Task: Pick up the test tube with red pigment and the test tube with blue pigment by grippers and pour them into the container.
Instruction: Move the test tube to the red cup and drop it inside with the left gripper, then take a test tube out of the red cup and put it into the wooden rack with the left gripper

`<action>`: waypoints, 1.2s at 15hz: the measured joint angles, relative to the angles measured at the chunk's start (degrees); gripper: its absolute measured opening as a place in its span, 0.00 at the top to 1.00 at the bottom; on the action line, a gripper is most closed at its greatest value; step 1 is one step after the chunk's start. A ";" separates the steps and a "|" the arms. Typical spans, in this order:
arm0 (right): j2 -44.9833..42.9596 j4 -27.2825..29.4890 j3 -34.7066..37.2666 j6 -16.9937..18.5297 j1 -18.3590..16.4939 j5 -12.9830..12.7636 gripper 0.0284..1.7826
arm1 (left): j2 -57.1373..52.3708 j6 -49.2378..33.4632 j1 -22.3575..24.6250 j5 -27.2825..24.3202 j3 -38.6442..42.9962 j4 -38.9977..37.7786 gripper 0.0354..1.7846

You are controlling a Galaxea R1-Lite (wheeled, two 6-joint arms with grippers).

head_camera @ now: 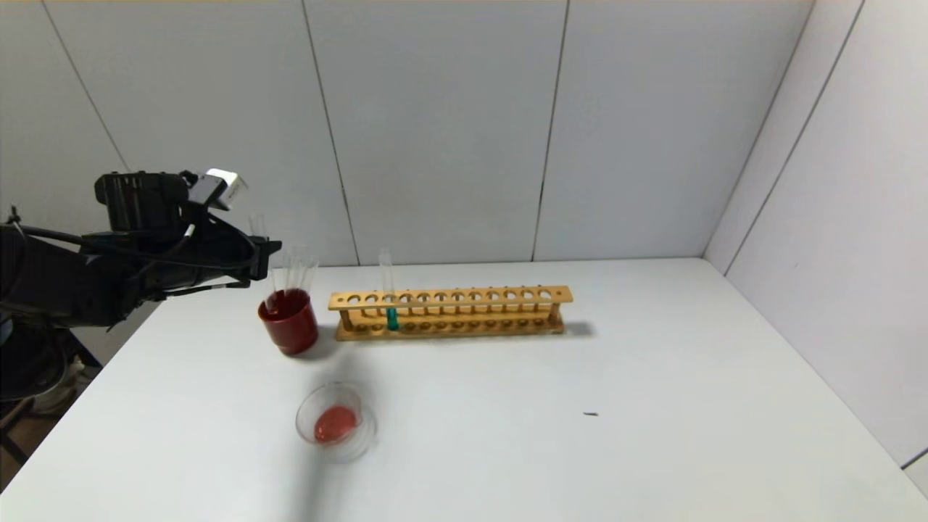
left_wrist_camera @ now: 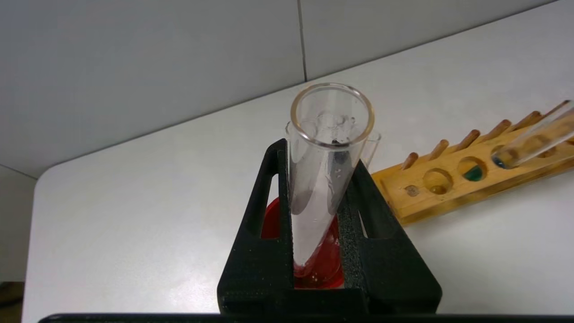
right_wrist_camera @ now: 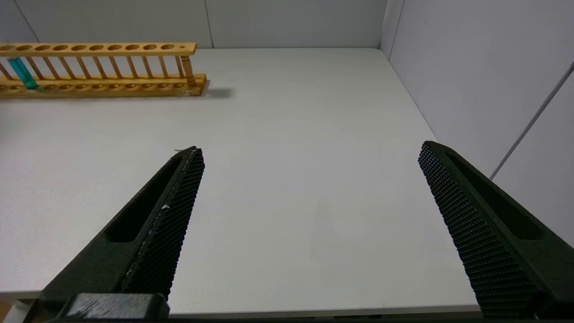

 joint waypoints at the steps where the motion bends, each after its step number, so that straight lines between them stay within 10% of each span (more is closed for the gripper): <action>1: 0.00 0.00 0.00 0.00 0.00 -0.02 0.02 | 1.34 -0.13 0.09 0.00 -0.44 -0.78 0.83; 9: 0.00 0.00 0.00 -0.02 0.00 0.00 0.02 | 8.09 -0.49 0.45 -0.06 -2.16 -5.38 0.78; 18: 0.00 0.00 0.00 0.00 0.00 0.00 0.02 | 6.30 -0.50 0.43 -0.02 -2.16 -4.91 0.10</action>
